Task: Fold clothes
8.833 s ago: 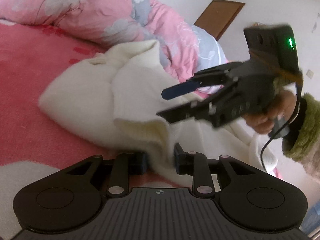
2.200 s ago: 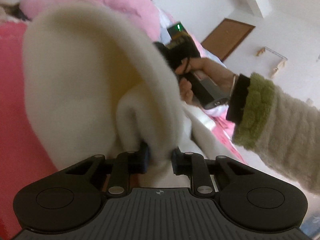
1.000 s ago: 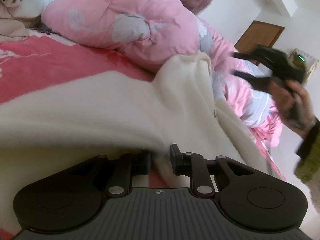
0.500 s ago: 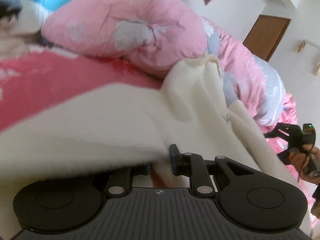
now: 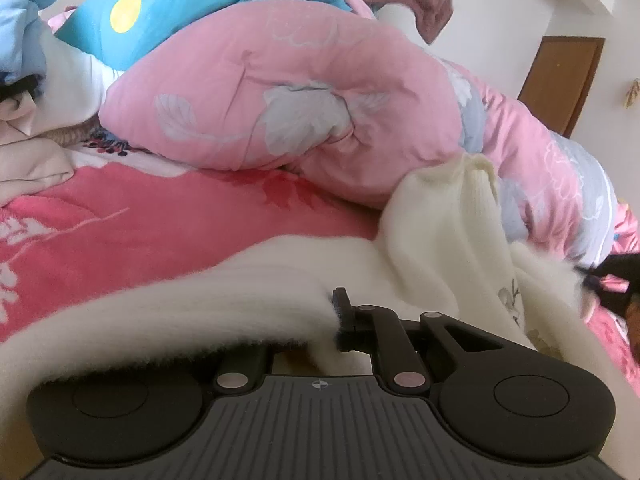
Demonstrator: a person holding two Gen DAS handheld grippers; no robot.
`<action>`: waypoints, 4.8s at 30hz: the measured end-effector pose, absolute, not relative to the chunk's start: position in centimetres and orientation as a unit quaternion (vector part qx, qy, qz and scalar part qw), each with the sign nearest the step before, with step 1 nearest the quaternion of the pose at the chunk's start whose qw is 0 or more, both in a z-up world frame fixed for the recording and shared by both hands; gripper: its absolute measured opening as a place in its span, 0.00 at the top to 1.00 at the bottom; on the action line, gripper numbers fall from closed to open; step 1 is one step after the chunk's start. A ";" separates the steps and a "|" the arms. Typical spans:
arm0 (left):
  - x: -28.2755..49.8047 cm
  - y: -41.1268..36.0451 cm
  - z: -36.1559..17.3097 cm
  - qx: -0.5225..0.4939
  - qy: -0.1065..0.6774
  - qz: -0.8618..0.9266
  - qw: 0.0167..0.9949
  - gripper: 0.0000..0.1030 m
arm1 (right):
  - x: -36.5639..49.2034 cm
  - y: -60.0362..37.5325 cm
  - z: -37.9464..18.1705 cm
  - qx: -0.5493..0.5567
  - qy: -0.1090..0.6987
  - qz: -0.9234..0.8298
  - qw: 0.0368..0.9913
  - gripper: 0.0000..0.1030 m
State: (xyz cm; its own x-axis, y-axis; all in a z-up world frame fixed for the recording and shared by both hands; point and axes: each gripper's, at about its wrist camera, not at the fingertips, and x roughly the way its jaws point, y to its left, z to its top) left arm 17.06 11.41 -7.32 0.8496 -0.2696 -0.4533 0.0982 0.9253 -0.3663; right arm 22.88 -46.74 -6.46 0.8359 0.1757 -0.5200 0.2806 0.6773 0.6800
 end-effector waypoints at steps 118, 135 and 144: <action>-3.4 6.0 -6.1 -0.148 0.428 -0.234 0.861 0.69 | -4.6 -40.7 -10.1 0.441 0.322 0.192 0.816 0.58; -5.3 12.8 -1.1 -0.188 0.348 -0.177 0.901 0.96 | -11.2 -41.2 -1.2 0.345 0.261 0.154 0.888 1.00; -3.6 12.3 -5.7 -0.167 0.416 -0.143 0.882 0.96 | -7.5 -42.2 -5.6 0.369 0.358 0.105 0.852 0.83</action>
State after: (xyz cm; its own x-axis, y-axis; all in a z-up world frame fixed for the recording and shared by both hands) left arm -3.64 12.29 -5.71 0.6129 -0.3914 -0.6864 0.1128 0.9031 -0.4143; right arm -7.53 -42.23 -5.60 0.7219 0.4425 -0.5320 0.0850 0.7063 0.7028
